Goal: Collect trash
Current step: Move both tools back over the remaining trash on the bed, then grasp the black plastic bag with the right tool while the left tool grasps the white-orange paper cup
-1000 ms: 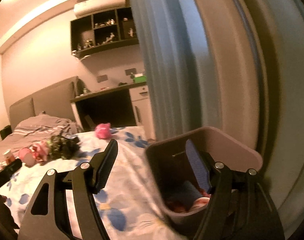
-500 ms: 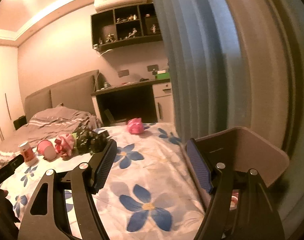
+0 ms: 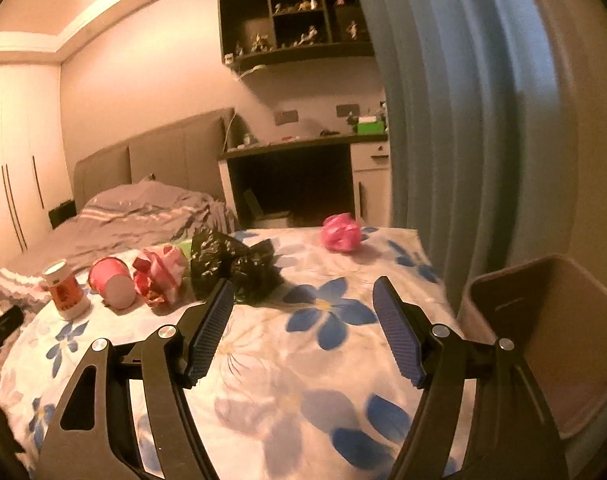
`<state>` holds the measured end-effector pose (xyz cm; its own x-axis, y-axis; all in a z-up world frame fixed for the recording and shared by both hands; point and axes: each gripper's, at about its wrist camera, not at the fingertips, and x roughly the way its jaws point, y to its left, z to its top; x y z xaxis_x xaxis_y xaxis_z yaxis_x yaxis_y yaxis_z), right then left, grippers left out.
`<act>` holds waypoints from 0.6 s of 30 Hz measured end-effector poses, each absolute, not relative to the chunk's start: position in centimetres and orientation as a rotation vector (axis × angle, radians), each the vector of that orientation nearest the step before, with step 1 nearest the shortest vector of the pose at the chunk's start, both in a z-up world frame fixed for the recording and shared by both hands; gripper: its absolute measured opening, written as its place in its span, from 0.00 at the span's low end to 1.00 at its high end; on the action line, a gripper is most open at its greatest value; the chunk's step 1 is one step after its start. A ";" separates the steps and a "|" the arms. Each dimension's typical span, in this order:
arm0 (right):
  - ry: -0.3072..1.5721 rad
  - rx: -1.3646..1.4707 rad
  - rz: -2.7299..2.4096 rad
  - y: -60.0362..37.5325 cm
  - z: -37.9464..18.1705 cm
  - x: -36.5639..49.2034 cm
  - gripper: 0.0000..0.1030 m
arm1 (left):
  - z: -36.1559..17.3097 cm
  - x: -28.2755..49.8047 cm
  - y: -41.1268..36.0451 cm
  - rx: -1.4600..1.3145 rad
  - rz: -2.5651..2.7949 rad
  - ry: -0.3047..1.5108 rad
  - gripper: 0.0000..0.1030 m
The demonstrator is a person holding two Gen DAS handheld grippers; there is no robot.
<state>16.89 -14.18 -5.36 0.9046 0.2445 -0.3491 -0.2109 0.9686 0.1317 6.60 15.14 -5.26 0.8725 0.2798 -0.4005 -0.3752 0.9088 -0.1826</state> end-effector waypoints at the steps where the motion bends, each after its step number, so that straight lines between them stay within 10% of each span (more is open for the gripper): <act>1: 0.380 0.083 0.240 -13.5 -5.5 17.8 0.69 | -5.3 6.6 15.4 -0.258 0.350 0.378 0.94; 18: 0.575 0.048 0.268 -7.8 -7.2 27.9 0.44 | -5.2 9.7 20.2 -0.200 0.410 0.406 0.94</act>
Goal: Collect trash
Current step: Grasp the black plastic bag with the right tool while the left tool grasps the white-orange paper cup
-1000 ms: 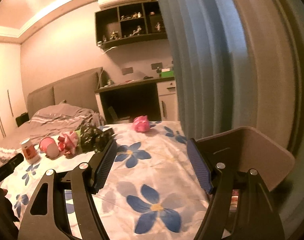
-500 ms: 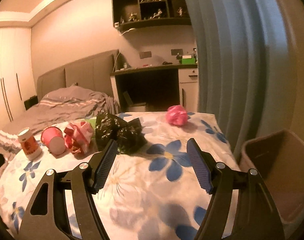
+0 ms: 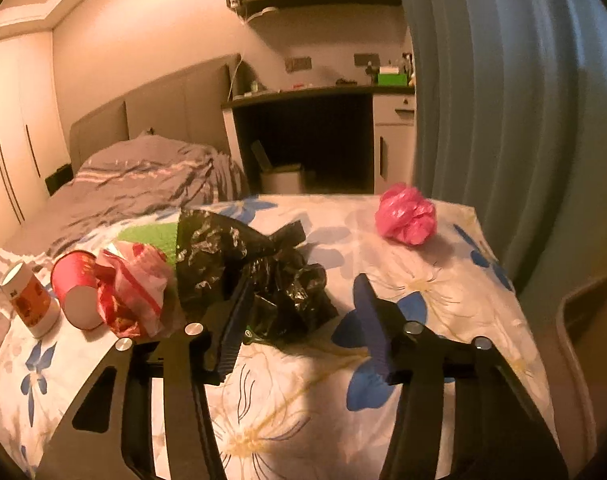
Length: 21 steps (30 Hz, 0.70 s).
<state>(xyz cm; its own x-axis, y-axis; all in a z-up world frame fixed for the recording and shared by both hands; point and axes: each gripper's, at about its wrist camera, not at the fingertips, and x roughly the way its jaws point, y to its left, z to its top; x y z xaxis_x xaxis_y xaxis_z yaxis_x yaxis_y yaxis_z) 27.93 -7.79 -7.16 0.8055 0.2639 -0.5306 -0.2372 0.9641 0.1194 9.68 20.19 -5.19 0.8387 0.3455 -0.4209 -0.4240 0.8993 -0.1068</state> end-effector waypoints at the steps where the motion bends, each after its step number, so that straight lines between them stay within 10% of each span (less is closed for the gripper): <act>1: 0.602 0.039 0.268 -7.5 -7.5 28.3 0.35 | -5.2 10.0 20.4 -0.189 0.410 0.408 0.94; 7: 0.628 0.034 0.298 -7.3 -8.0 28.3 0.02 | -5.3 12.1 21.9 -0.174 0.385 0.424 0.94; 21: 0.509 0.088 0.305 -10.0 -6.1 22.6 0.01 | -6.6 17.7 25.0 -0.207 0.397 0.482 0.92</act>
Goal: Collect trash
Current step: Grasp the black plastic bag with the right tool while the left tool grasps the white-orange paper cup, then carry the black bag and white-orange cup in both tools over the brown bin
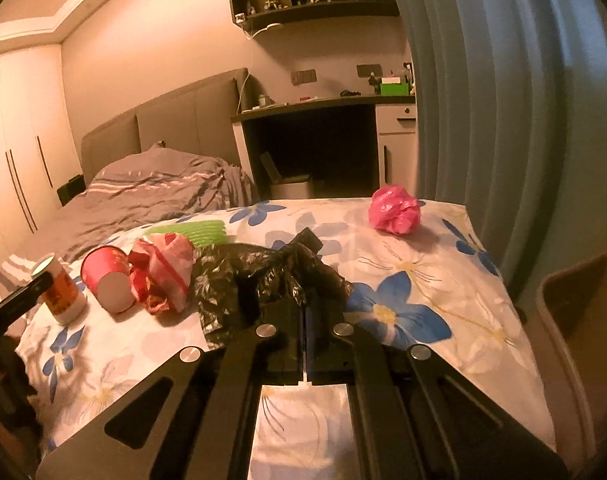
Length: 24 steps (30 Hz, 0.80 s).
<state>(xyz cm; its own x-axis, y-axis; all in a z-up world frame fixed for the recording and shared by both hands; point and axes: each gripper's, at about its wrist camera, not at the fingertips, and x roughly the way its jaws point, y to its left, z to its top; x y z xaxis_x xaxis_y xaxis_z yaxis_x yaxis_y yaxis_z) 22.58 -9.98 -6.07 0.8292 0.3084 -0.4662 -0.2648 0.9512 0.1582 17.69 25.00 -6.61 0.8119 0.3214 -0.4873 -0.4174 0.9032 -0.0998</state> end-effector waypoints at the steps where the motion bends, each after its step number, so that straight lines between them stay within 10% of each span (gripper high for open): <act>1: 0.505 0.091 0.306 -10.1 -5.9 22.2 0.01 | -6.7 17.9 25.1 -0.209 0.396 0.485 0.89; 7: 0.483 0.090 0.315 -10.5 -5.4 20.6 0.01 | -7.1 19.0 25.8 -0.235 0.371 0.526 0.57; 24: 0.411 0.115 0.294 -13.5 -3.5 16.4 0.01 | -2.7 10.8 18.7 -0.197 0.312 0.390 0.56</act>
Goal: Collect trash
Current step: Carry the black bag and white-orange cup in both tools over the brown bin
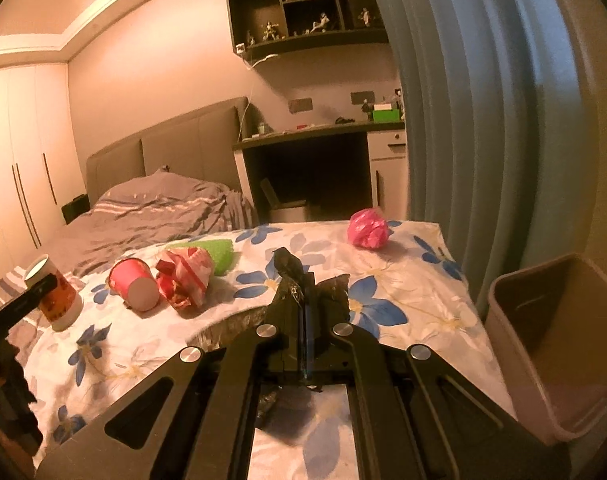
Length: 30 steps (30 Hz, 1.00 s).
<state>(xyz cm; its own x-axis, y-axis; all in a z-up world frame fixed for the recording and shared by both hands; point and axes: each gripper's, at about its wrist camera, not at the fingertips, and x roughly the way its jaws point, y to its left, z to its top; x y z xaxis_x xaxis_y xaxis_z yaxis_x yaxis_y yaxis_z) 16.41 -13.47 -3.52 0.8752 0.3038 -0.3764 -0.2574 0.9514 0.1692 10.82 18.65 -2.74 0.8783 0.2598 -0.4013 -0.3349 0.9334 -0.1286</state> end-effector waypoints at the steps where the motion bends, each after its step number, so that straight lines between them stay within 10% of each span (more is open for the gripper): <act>1: 0.404 0.116 0.290 -13.8 -3.3 16.0 0.01 | -2.6 10.5 18.1 -0.194 0.305 0.387 0.56; 30: 0.287 0.179 0.127 -25.3 -1.4 8.4 0.01 | -0.6 10.7 -2.7 -0.051 -0.076 0.396 0.56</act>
